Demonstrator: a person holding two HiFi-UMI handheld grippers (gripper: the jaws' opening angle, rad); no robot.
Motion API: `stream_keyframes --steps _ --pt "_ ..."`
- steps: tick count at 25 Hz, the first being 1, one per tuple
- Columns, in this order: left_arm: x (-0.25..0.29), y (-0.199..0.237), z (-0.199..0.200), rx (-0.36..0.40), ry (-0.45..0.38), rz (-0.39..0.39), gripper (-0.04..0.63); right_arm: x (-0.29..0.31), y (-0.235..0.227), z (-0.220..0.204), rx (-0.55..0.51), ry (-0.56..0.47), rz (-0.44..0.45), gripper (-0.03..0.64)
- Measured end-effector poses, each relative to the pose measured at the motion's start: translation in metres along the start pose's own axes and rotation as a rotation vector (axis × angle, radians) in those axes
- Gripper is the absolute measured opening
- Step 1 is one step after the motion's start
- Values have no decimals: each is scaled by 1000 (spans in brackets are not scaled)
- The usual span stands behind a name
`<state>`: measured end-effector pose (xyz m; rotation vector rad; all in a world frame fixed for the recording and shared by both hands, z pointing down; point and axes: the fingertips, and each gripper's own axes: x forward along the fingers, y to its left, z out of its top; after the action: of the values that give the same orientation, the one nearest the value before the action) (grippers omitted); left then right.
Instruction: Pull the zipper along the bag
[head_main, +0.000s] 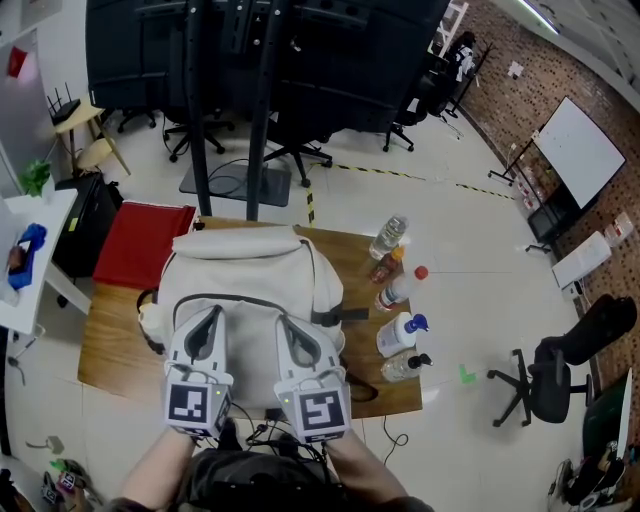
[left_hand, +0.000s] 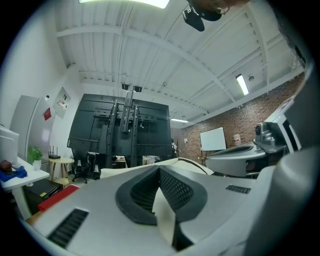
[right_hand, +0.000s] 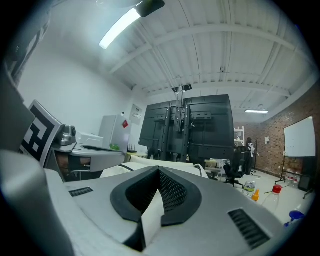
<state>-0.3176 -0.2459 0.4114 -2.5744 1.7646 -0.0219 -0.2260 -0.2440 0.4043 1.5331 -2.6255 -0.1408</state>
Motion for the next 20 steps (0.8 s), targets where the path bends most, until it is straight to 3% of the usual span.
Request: stream_keyframes --steps 9,20 --pt "-1 5 -4 -6 53 18 8 -8 -13 0 -28 13 -16 28" --pt "1 2 6 -5 5 65 8 -22 -36 -6 -25 26 -16 26"
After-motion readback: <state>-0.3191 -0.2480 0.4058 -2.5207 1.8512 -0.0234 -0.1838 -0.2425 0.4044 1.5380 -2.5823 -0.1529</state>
